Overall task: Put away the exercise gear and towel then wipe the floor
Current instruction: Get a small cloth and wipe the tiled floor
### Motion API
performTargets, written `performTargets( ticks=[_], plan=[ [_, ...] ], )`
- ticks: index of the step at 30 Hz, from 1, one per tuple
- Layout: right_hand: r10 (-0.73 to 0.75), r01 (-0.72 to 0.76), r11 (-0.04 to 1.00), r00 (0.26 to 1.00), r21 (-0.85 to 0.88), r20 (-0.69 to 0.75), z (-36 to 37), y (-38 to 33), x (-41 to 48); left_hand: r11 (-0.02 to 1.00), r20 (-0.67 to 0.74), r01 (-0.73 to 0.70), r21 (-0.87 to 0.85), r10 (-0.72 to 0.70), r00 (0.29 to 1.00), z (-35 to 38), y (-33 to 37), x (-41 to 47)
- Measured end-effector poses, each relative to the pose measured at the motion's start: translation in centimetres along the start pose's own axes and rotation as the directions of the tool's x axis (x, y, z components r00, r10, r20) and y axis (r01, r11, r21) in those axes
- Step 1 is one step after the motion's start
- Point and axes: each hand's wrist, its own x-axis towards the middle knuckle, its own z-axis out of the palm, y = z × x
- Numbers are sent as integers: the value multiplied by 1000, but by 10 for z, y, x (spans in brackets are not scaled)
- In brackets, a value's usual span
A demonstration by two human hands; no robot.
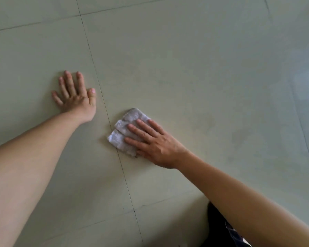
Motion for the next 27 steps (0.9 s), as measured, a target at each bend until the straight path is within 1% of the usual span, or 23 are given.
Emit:
performTargets(
  ticks=[1,2,3,4,5,6,7,8,9,10,11,12,13,14,17,19,20,21,22,23,24,25,27],
  plan=[
    [-3,3,1000,1000,-15,8,-4,18,-6,1000,4,2,-2,-2,1000,0,0,0],
    [64,-64,997,998,-32,0,-10,40,-11,1000,10,4,-4,-4,1000,-1,1,0],
    [193,-194,980,981,-39,-28,-19,61,-17,1000,16,6,-6,-6,1000,-2,1,0],
    [359,-361,932,931,-21,-64,-29,81,-25,1000,18,6,-7,-6,1000,-3,2,-1],
    [530,-530,848,844,21,-84,-39,97,-33,1000,12,7,-6,-7,1000,-6,3,-2],
    [690,-686,724,720,80,-77,-48,108,-42,1000,-3,9,-6,-9,1000,-10,5,-4],
    [808,-797,588,587,138,-52,-53,114,-50,1000,-25,9,-10,-10,1000,-12,8,-8],
    [880,-864,473,474,172,-38,-54,114,-56,1000,-52,2,-18,-3,999,-14,13,-12],
    [919,-900,391,393,192,-28,-52,107,-59,1000,-82,-19,-25,16,997,-14,20,-20],
    [938,-916,344,347,206,-22,-47,93,-60,998,-116,-62,-25,59,992,-13,28,-29],
    [944,-919,326,329,221,-26,-38,72,-60,991,-148,-134,-12,131,980,-11,38,-39],
    [943,-915,330,332,231,-33,-26,47,-60,974,-163,-224,12,223,961,-7,50,-49],
    [934,-905,355,356,233,-41,-14,18,-60,950,-155,-309,37,311,938,-2,62,-57],
    [910,-884,413,412,219,-50,-2,-13,-60,927,-132,-371,56,375,917,3,75,-64],
    [711,-699,697,703,160,-25,24,-84,-67,901,-59,-427,73,432,900,22,108,-83],
    [531,-524,839,847,148,-15,29,-84,-85,908,-48,-405,104,412,910,34,118,-90],
    [462,-456,881,886,129,-25,27,-70,-96,910,-52,-396,118,404,913,37,119,-91],
    [432,-427,898,901,108,-32,24,-52,-109,911,-57,-392,128,401,914,38,118,-90],
    [462,-456,885,886,90,-50,21,-32,-122,909,-59,-393,140,404,913,38,117,-89],
    [552,-546,833,830,90,-81,16,-12,-134,902,-55,-402,156,414,909,38,115,-88],
    [669,-660,743,734,107,-117,11,7,-146,894,-46,-413,173,427,903,38,113,-87],
    [776,-763,631,617,139,-131,4,23,-155,888,-37,-422,184,435,900,37,112,-86],
    [934,-902,357,345,242,-92,-9,40,-162,887,-26,-422,189,434,900,36,111,-85]
  ],
)
